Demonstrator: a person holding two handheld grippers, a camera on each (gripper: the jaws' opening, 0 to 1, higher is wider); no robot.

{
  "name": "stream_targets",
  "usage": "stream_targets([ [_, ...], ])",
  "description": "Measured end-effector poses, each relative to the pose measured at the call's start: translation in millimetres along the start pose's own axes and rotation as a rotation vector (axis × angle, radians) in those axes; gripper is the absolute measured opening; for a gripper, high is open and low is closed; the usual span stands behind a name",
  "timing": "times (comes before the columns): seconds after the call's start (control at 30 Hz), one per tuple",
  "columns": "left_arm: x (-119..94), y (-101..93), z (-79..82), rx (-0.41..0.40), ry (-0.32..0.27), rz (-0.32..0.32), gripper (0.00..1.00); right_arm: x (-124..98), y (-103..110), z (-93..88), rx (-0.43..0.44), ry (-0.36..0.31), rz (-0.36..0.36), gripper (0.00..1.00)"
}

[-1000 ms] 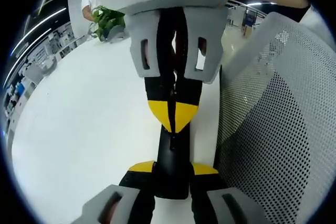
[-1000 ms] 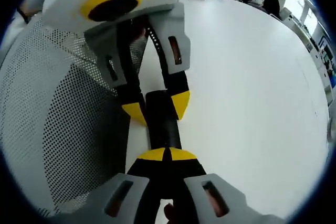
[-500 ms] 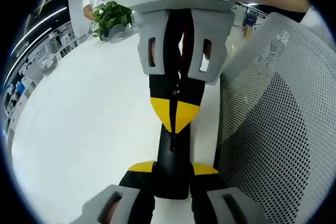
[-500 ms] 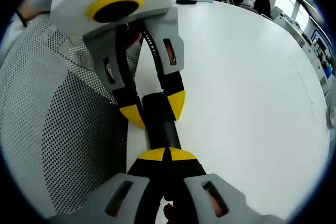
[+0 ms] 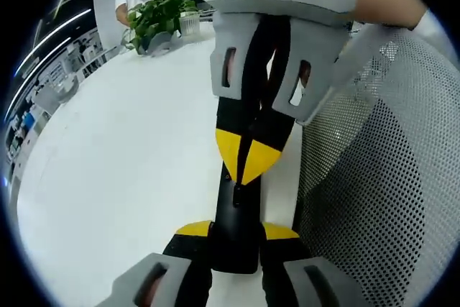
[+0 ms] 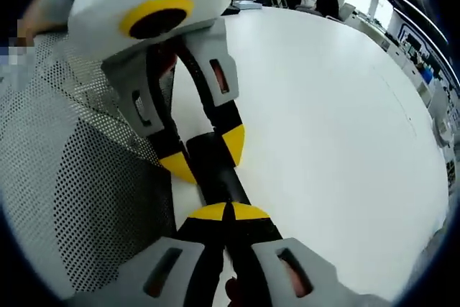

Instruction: Press the specified remote control buttons in sequence, fully releasing each button before pressing the next.

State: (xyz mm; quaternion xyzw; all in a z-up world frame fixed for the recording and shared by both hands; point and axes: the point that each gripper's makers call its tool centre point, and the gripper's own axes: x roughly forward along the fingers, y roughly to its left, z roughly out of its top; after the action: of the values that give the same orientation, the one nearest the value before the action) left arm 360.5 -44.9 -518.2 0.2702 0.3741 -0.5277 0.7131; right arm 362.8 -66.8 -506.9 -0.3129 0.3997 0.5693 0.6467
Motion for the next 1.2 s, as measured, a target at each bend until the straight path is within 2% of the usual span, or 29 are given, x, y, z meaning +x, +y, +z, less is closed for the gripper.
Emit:
stream_targets([
  [0.3, 0.6, 0.6, 0.9, -0.005, 0.010, 0.007, 0.24, -5.2, 2.3, -11.6, -0.050, 0.055, -0.001, 0.00],
  [0.57, 1.4, 1.6, 1.8, -0.003, 0.011, 0.012, 0.24, -5.3, 4.1, -6.2, -0.047, 0.037, 0.007, 0.00],
  [0.73, 2.1, 2.4, 1.8, -0.002, 0.012, 0.012, 0.24, -1.1, 6.9, -7.3, -0.081, 0.059, 0.007, 0.00],
  [0.83, 2.0, 2.3, 1.9, 0.000, 0.014, 0.012, 0.24, -0.6, 6.7, -8.1, -0.067, 0.059, 0.002, 0.00],
  [0.97, 1.6, 1.7, 2.4, -0.004, 0.016, 0.013, 0.25, 1.8, 8.1, -9.5, -0.141, 0.076, -0.013, 0.00],
  [1.1, 1.6, 1.7, 2.5, -0.009, 0.014, 0.013, 0.25, 3.1, 5.9, -9.8, -0.091, 0.067, 0.006, 0.00],
  [1.2, 1.7, 1.8, 2.7, -0.010, 0.013, 0.013, 0.25, 2.7, 7.0, -9.6, -0.100, 0.070, 0.009, 0.00],
])
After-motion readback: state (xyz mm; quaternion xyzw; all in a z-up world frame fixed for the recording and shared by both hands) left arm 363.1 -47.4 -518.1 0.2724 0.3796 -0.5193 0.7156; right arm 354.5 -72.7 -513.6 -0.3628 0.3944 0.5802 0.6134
